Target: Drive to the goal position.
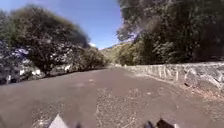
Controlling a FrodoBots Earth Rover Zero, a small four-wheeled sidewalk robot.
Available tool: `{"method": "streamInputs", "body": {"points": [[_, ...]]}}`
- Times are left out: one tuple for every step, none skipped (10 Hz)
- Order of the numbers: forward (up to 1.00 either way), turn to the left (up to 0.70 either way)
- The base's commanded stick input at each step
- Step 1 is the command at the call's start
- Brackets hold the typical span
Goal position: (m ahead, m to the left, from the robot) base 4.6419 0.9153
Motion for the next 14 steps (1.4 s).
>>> {"method": "streamInputs", "body": {"points": [[0.50,0.00],[0.50,0.00],[0.50,0.00],[0.50,0.00],[0.50,0.00],[0.50,0.00],[0.50,0.00],[0.50,0.00],[0.50,0.00],[0.50,0.00],[0.50,0.00],[0.50,0.00],[0.50,0.00],[0.50,0.00]]}}
